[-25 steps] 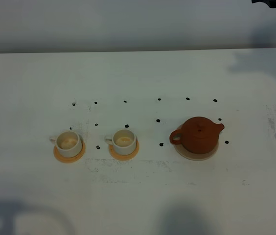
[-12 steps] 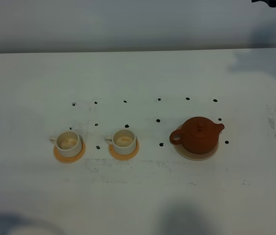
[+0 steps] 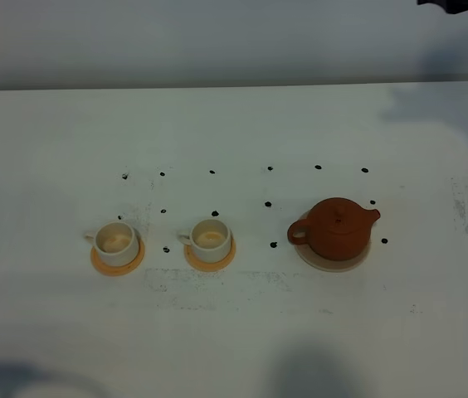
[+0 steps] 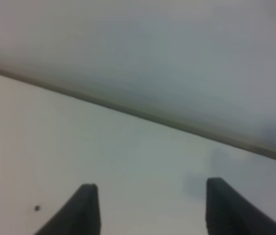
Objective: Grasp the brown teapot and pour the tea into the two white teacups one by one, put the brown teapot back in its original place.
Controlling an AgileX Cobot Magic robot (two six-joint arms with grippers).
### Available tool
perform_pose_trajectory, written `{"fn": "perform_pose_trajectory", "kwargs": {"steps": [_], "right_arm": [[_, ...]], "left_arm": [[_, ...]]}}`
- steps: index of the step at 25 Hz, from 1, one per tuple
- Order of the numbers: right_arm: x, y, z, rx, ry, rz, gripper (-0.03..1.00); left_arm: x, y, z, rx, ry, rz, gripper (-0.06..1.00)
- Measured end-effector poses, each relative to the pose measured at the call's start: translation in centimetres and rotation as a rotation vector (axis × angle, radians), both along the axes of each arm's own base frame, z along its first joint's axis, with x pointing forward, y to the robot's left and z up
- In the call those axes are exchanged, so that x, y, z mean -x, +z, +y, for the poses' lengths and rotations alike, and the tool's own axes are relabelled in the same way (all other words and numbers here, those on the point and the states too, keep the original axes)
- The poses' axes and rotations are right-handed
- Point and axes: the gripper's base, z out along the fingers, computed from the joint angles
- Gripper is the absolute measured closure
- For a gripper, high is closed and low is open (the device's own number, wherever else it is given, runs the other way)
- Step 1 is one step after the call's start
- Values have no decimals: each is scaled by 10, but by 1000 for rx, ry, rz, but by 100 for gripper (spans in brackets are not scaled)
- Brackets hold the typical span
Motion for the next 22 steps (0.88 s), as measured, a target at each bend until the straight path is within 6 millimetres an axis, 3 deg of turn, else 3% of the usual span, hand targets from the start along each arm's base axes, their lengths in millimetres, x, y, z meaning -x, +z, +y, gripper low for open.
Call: {"fn": "perform_pose_trajectory", "kwargs": {"steps": [8, 22], "right_arm": [[-2, -22, 56, 27, 166, 40, 46], [-2, -59, 112, 51, 304, 132, 46]], "left_arm": [[16, 1, 1, 0, 69, -109, 41], [18, 0, 0, 0, 68, -111, 41]]}}
